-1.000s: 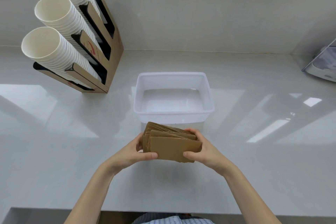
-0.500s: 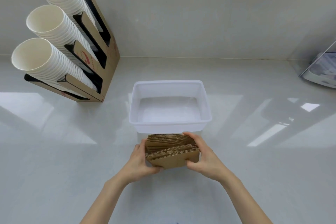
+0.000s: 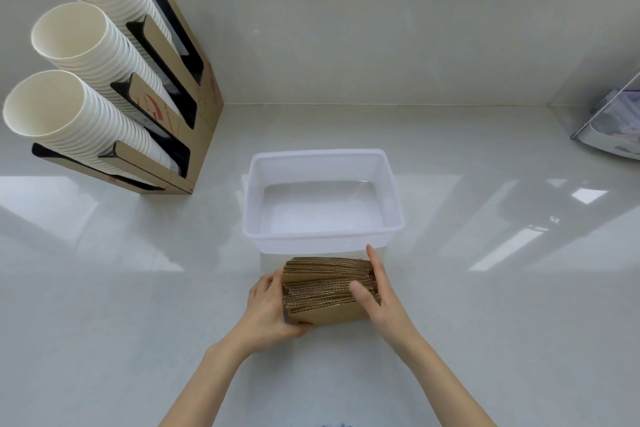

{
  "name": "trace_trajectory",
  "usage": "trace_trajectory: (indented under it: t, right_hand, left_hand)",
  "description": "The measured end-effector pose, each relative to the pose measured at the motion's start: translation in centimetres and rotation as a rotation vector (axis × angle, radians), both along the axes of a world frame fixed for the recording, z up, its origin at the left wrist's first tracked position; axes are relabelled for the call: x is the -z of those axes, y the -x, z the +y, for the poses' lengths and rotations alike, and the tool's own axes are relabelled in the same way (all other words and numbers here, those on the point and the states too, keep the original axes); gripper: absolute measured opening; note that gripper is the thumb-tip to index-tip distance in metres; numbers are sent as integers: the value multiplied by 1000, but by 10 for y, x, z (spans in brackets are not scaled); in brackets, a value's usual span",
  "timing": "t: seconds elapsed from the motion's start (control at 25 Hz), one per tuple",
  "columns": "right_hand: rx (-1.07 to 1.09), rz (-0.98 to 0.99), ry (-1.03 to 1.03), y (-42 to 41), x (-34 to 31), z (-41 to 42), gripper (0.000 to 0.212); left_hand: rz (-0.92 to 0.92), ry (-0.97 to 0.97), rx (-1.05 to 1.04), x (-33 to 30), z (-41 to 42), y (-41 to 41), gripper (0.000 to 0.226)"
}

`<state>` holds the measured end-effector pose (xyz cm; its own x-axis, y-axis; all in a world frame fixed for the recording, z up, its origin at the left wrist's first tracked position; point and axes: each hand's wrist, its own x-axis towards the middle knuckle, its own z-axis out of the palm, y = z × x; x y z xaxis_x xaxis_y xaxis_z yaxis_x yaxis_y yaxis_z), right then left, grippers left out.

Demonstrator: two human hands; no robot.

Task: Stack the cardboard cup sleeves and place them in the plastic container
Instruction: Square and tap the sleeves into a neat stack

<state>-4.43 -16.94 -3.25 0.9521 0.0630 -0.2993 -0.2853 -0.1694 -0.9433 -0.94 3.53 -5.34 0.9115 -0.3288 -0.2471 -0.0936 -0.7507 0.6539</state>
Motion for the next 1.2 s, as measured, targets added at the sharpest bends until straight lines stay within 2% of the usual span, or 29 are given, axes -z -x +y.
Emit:
trace_trajectory:
  t: [0.12,0.2,0.28,0.44,0.52,0.6,0.72,0.76,0.84,0.88,0.92,1.04,1.2]
  right_hand:
    - [215,0,-25,-3,4,13,56]
    - [248,-9,-44,-4,6,16,34]
    - [266,-8,-55,-4,8,15,22]
    - [294,-68,-69,-5,7,16,19]
    - [307,-91,-75,-7,9,16,16]
    - [329,-74,-72,-9,10,17,16]
    - [356,-30,-79,-12,12,18,23]
    - [364,-16,-88,-12,13,19,27]
    - [370,-5,-85,-13,13,20,29]
    - [371,-4,-76,-13,13,20,28]
    - [376,-5,-69,-13,14,20,25]
    - [399,-5,-77,-12,15,21,21]
    - [434,12,-99,-12,16,24,21]
  left_hand:
    - [-10,16,-23,1,-3,1,111]
    - [-10,31,-24,2,-4,3,118]
    - [-16,28,-13,2,-4,2,117]
    - [-96,95,-68,-2,-9,-2,101]
    - [-101,120,-97,-3,-12,-4,101]
    - [-57,109,-66,-4,-12,-4,109]
    - [111,145,-37,-9,-11,-3,117]
    - [180,244,-104,-12,-13,-1,109]
    - [269,486,-310,-21,-24,1,68]
    - [270,546,-406,-24,-32,1,47]
    - [246,562,-488,-26,-40,0,35]
    - [235,659,-684,-27,-52,-3,30]
    - [199,664,-650,-26,-51,-4,30]
